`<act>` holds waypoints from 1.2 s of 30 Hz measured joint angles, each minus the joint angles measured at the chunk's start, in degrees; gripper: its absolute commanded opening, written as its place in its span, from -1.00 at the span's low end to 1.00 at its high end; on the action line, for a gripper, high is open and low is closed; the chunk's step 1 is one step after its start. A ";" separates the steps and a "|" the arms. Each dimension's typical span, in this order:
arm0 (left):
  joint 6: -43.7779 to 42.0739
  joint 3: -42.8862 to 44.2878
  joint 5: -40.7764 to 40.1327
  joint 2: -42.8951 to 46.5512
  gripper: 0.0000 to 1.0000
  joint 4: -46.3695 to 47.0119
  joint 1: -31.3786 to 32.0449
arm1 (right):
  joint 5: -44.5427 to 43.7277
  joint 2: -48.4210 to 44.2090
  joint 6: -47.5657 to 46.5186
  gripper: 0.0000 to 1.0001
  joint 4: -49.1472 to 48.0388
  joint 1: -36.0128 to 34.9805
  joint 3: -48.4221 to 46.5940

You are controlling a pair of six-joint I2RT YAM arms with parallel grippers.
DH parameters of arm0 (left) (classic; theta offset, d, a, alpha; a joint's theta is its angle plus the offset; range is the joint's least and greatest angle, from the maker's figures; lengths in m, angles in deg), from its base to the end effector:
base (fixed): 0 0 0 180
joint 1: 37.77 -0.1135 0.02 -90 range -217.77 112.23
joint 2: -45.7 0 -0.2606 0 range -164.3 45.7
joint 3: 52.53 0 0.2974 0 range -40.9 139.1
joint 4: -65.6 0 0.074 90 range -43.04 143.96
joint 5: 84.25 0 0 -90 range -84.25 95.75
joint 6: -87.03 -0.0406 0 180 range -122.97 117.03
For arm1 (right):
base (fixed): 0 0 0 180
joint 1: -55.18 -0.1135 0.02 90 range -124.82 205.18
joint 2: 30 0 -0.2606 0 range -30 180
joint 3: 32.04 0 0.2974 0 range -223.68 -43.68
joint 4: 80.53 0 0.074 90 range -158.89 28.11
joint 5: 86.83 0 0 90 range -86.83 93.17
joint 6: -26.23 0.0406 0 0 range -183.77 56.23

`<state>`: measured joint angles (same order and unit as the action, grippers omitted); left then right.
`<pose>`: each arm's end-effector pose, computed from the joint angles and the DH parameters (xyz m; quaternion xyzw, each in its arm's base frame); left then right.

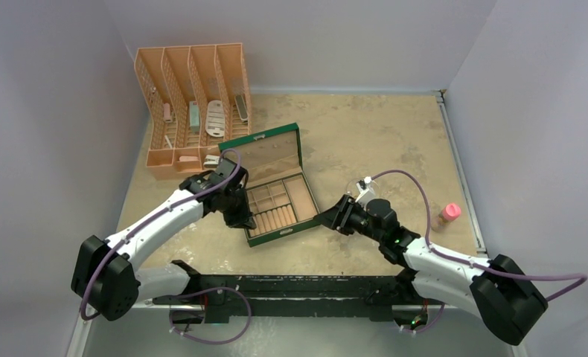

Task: Organize the mixed jewelry

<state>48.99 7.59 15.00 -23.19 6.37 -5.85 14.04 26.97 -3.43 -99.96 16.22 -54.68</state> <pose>0.2196 -0.1445 0.2055 -0.1551 0.9662 -0.1860 0.0886 0.1768 0.1528 0.1350 0.0897 0.7863 0.5110 0.3356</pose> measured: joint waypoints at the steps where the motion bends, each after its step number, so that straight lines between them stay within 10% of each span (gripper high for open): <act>1: 0.02 -0.13 -0.20 0.00 -1.00 0.28 0.00 | -0.22 -0.20 -0.02 0.07 0.07 0.00 0.00; 36: -0.07 -2.60 -1.77 -2.51 -1.00 3.89 0.00 | -2.10 -0.37 -0.94 0.07 1.66 -0.02 0.00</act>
<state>48.93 4.99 13.23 -25.70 10.26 -5.85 11.94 26.59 -4.37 -98.30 16.20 -54.68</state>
